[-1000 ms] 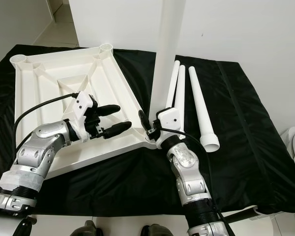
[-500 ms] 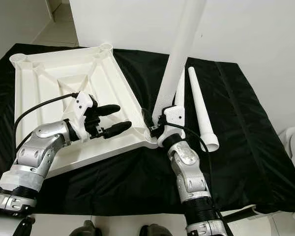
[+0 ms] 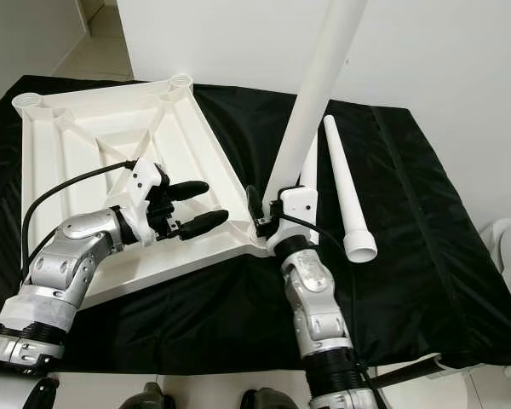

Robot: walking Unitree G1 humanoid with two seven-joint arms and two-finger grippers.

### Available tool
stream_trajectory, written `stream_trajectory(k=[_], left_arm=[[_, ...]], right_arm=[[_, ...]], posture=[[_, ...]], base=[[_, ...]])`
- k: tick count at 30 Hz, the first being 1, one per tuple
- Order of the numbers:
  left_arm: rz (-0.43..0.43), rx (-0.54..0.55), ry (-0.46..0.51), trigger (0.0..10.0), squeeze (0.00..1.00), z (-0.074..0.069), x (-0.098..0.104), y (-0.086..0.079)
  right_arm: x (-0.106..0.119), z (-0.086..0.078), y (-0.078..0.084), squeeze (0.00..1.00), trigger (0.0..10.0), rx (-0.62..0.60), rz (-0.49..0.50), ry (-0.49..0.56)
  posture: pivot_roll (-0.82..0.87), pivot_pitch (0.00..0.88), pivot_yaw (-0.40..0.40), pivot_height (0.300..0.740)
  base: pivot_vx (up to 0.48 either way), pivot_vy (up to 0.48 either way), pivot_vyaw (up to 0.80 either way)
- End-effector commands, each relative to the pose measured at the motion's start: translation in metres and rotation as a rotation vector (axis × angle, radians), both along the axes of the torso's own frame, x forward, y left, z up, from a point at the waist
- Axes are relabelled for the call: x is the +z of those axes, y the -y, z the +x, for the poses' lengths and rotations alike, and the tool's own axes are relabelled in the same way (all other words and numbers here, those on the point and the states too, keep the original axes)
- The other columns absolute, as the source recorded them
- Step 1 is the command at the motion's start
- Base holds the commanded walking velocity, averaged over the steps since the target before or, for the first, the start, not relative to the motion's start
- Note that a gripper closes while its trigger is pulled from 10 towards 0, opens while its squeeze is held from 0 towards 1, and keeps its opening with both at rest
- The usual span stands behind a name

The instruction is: Building children table

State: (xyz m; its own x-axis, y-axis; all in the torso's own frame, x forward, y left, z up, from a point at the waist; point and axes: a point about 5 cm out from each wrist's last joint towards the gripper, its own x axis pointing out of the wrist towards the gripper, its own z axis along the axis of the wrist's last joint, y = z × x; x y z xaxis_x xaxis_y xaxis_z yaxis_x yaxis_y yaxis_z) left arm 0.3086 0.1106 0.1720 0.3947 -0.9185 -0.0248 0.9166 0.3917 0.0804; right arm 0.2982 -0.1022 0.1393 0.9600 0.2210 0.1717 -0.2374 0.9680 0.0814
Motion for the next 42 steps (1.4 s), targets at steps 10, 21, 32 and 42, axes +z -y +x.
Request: stream_trajectory(k=[10, 21, 32, 42], left_arm=[[-0.009, 0.048, 0.023, 10.0, 0.00, 0.002, 0.003, 0.002], [-0.015, 0.063, 0.030, 10.0, 0.00, 0.002, 0.003, 0.001], [-0.017, 0.072, 0.033, 10.0, 0.00, 0.002, 0.002, 0.001], [-0.024, 0.072, 0.034, 10.0, 0.00, 0.002, 0.002, 0.002]], right_arm=[[-0.017, 0.013, -0.006, 0.00, 10.0, -0.274, 0.068, -0.151], [-0.019, 0.016, -0.021, 0.00, 10.0, -0.236, 0.024, -0.169], [-0.022, 0.022, -0.018, 0.00, 10.0, -0.248, 0.014, -0.205], [-0.023, 0.022, -0.021, 0.00, 10.0, -0.303, 0.012, -0.208]], posture=[[0.07, 0.012, -0.076, 0.740], [0.08, 0.000, -0.096, 0.740], [0.09, 0.000, -0.108, 0.740], [0.09, 0.000, -0.114, 0.740]], base=[[0.000, 0.000, 0.00], [0.000, 0.000, 0.00], [0.000, 0.000, 0.00], [0.000, 0.000, 0.00]])
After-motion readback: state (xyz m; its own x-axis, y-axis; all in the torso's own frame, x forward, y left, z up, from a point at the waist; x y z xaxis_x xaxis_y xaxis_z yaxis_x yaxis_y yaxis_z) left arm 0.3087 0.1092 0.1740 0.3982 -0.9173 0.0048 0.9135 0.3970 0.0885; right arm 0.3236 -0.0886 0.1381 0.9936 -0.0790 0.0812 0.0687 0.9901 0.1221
